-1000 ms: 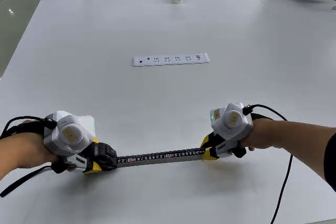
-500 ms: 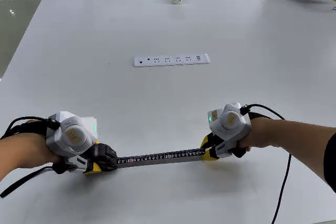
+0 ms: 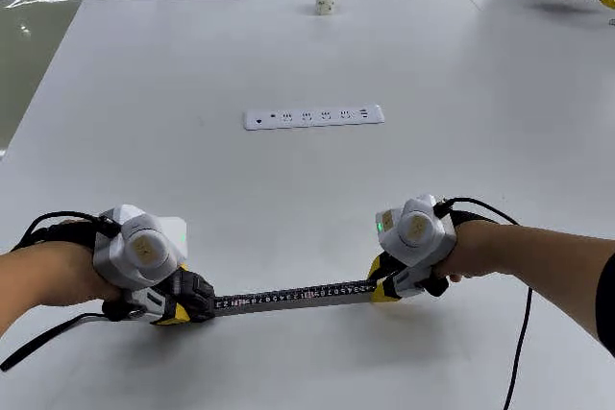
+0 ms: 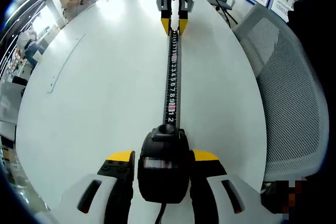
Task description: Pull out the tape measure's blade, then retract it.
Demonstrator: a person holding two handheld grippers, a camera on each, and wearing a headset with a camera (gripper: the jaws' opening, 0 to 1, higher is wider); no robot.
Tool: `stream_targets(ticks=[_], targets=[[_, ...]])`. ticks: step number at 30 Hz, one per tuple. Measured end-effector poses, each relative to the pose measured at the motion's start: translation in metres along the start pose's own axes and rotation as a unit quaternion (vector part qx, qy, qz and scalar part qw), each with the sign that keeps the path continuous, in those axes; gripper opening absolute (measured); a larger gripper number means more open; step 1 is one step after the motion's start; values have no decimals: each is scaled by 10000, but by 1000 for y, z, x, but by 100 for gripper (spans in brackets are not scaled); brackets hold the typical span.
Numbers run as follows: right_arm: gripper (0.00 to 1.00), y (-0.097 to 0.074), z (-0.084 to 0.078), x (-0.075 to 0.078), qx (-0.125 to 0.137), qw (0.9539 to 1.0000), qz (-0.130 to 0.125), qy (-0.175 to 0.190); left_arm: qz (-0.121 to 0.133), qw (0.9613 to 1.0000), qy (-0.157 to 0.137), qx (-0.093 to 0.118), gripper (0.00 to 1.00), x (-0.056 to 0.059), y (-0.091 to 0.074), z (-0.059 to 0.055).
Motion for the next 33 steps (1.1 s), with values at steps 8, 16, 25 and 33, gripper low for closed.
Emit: stream_targets(ticks=[8, 16, 25, 33], targets=[[13, 1, 0, 1, -114, 9999, 32, -73, -167, 9998, -45, -139, 50, 6, 7, -2], [18, 1, 2, -3, -308, 9991, 126, -251, -225, 9996, -90, -141, 55, 6, 1, -5], [25, -7, 4, 0, -308, 9994, 54, -140, -277, 9994, -214, 34, 63, 7, -8, -1], [37, -13, 6, -6, -292, 9994, 166, 79, -326, 9987, -369, 144, 73, 11, -12, 2]])
Point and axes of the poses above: the centre of the closed fingertips' face, and the gripper's own axes: y roughly forward along the fingers, x roughly to its right, z roughly out of its top, the point moved 5 cm from there along -y, roughly backward along the fingers, and after that the axes turned 3 degrees about y, right-handed, at the moved point
